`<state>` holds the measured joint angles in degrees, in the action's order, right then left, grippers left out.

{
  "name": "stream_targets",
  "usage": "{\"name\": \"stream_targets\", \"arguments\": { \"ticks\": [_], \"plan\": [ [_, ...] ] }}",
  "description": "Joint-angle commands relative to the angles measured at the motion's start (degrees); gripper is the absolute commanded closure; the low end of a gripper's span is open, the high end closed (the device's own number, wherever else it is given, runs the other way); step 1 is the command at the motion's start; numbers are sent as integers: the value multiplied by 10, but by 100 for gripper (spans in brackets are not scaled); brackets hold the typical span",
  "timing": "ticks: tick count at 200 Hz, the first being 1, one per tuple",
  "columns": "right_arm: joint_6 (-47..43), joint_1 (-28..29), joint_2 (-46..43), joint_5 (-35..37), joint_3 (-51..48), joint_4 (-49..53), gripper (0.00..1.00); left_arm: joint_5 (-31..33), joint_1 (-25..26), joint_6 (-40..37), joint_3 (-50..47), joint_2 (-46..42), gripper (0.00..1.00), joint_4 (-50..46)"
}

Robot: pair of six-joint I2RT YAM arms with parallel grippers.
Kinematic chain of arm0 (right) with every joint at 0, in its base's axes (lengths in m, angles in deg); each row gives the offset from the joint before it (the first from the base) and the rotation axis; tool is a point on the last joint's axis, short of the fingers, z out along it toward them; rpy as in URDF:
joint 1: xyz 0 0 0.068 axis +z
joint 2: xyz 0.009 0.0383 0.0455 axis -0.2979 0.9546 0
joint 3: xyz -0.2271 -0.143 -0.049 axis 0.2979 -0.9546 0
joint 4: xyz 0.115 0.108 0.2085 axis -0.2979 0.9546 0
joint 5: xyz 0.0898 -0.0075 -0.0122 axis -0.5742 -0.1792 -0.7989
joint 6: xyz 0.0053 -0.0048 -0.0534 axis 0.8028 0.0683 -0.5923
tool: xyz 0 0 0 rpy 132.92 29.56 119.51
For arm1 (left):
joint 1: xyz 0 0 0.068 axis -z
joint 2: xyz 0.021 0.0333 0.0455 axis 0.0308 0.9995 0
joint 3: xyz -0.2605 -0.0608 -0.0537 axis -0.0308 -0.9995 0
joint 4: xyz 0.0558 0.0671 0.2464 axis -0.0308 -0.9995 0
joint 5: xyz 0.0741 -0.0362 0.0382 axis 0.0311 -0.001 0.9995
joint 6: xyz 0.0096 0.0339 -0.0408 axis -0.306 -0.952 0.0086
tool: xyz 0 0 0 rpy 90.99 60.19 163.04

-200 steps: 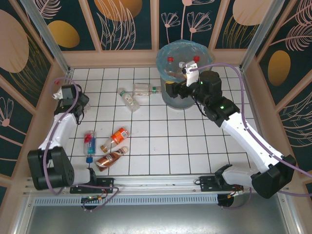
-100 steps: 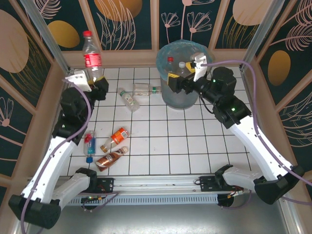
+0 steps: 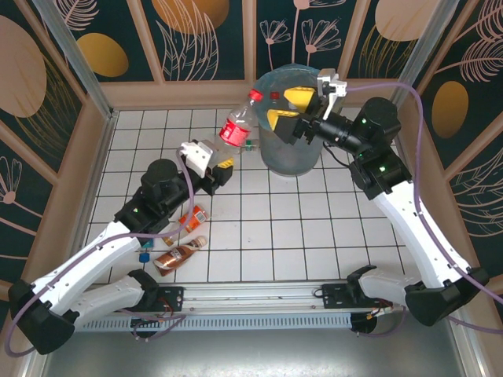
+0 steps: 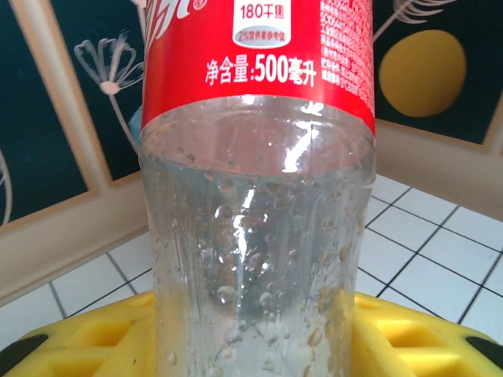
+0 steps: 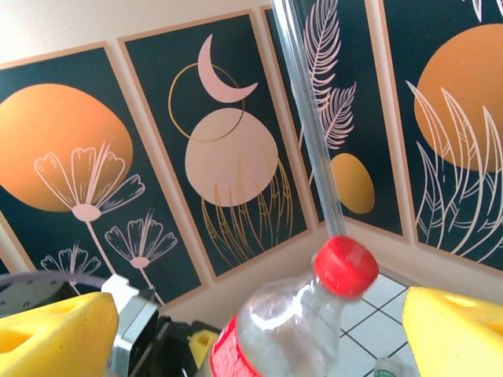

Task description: Put the plastic bottles in the bin

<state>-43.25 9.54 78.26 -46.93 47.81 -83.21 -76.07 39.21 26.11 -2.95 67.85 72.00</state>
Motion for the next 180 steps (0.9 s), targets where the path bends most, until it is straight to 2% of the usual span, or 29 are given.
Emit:
{"name": "stream_targets", "arguments": {
  "ticks": [1,53,73,91,146,153,172,180],
  "plan": [
    [50,-12,11,-25,25,-21,7,-8,20,-22,-3,3,91,64],
    [80,-15,37,-34,39,-2,7,-8,45,-34,1,7,92,71],
    [90,-16,41,-51,36,-14,13,-9,47,-36,1,4,93,71],
    [98,-16,50,-72,40,-16,25,-10,49,-36,0,1,93,72],
    [119,-16,62,-125,36,-47,48,-5,54,-46,5,9,93,61],
    [116,-16,63,-127,37,-46,54,-5,56,-46,5,9,93,62],
    [108,-16,62,-128,40,-39,81,-1,56,-47,1,8,89,66],
    [104,-17,61,-125,42,-34,86,5,56,-46,1,6,85,69]
  ]
}}
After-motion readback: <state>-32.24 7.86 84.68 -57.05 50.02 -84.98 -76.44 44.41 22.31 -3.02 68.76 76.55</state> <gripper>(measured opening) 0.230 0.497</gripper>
